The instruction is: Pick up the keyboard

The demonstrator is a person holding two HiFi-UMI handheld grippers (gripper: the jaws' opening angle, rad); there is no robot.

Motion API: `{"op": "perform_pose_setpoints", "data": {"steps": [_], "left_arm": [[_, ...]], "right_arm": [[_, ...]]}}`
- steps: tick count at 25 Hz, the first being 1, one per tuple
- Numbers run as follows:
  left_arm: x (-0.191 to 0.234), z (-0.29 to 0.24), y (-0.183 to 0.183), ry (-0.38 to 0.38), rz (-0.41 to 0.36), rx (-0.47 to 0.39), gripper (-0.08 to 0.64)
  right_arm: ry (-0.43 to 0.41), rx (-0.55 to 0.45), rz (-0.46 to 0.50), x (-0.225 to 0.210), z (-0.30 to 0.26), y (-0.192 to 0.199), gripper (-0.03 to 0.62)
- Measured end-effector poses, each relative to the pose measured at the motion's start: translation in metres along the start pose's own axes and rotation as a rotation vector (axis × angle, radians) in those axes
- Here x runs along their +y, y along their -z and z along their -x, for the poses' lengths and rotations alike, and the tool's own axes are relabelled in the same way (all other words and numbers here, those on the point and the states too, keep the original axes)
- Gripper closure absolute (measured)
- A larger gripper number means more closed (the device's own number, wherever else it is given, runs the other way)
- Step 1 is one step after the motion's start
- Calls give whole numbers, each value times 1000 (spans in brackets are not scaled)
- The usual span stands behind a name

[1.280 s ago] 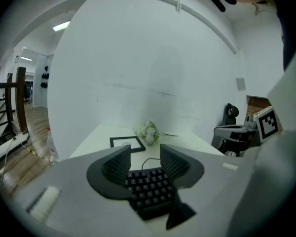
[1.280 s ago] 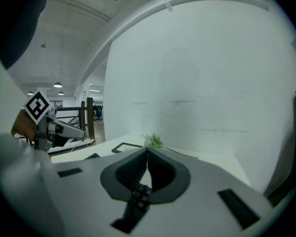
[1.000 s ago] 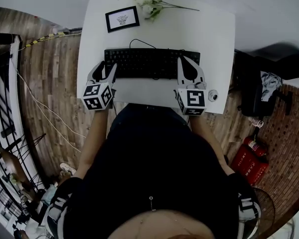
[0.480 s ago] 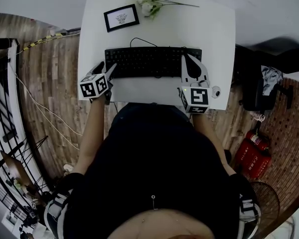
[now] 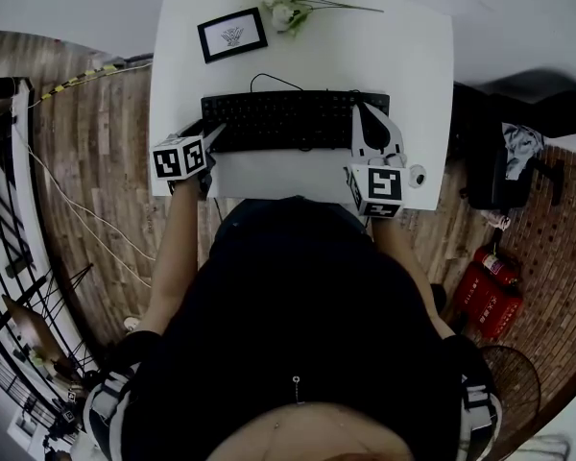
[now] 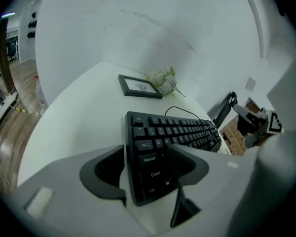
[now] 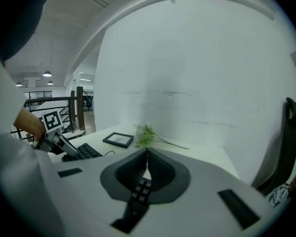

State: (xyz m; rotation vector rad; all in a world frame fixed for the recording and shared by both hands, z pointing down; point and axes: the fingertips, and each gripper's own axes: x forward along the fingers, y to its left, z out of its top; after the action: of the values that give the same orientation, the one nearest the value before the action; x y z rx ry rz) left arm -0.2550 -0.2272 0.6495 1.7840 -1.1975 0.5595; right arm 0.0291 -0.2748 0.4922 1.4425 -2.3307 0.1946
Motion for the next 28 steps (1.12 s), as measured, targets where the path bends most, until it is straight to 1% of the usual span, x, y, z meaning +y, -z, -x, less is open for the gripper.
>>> {"op": "perform_pose_setpoints", "data": {"steps": [2, 4, 5, 9, 15, 21, 28], "left_arm": [[-2, -1, 0, 27, 37, 10, 284], [-2, -2, 0, 35, 54, 26, 287], [-2, -2, 0, 35, 60, 35, 304], [-2, -3, 0, 27, 74, 61, 310], [-3, 1, 0, 15, 86, 71, 321], [-9, 11, -3, -5, 62, 59, 324], [-18, 24, -12, -32, 24, 26, 325]], "right_arm": [[1, 0, 5, -1, -1, 2, 580], [0, 10, 6, -1, -2, 4, 580], [1, 13, 6, -1, -3, 4, 580], [4, 13, 16, -2, -4, 2, 580], [6, 17, 12, -6, -1, 5, 580], [10, 26, 17, -10, 3, 9, 580], [25, 86, 6, -31, 6, 31, 580]]}}
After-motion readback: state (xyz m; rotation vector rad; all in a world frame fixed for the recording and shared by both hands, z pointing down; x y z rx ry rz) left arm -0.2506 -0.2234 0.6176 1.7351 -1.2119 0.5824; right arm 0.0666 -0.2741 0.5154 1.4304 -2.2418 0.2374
